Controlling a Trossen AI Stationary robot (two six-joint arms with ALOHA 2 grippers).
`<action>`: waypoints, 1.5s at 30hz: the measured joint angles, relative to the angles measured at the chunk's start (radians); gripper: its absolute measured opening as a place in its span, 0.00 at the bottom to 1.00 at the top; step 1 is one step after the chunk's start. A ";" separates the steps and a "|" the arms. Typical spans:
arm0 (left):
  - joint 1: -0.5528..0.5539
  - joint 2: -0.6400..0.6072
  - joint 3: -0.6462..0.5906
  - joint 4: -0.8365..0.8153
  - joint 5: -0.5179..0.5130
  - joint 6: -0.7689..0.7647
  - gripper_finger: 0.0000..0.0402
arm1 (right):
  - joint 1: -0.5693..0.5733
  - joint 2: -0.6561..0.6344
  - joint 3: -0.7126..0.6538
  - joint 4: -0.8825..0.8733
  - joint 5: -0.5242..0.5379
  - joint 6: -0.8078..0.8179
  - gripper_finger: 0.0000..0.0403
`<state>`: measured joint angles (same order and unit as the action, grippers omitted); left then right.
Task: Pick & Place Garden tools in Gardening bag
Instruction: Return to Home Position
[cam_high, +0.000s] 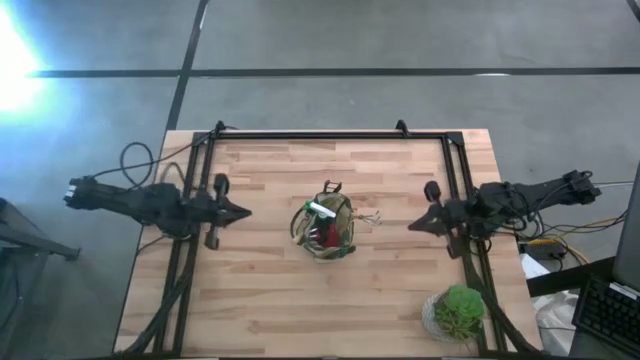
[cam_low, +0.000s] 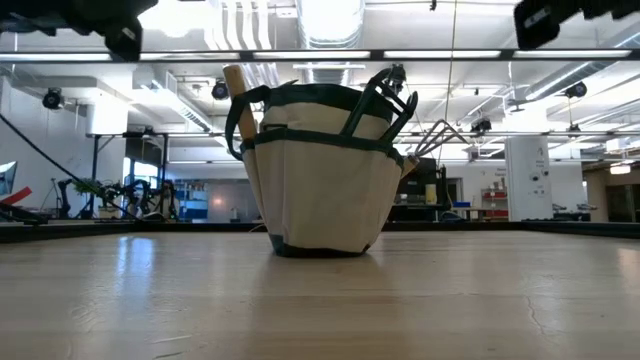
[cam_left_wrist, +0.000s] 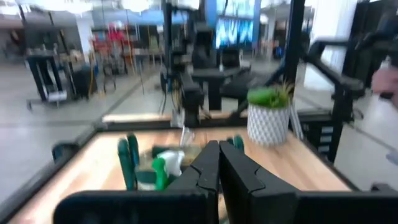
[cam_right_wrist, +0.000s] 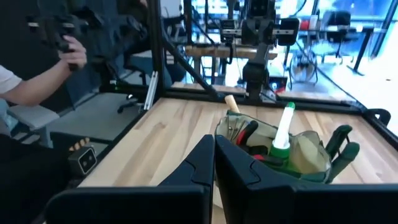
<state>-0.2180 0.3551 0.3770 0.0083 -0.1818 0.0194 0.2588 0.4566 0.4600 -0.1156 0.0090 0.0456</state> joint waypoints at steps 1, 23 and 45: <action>0.000 -0.026 -0.012 -0.001 0.000 0.006 0.03 | 0.000 -0.031 -0.026 0.012 -0.001 -0.006 0.02; 0.005 -0.350 -0.203 -0.147 -0.089 -0.018 0.03 | -0.002 -0.444 -0.322 0.008 -0.065 -0.043 0.02; 0.006 -0.338 -0.288 -0.237 -0.090 -0.003 0.03 | -0.003 -0.454 -0.347 -0.121 0.335 0.022 0.02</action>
<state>-0.2123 0.0173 0.0887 -0.2283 -0.2713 0.0166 0.2562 0.0029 0.1133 -0.2361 0.3437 0.0675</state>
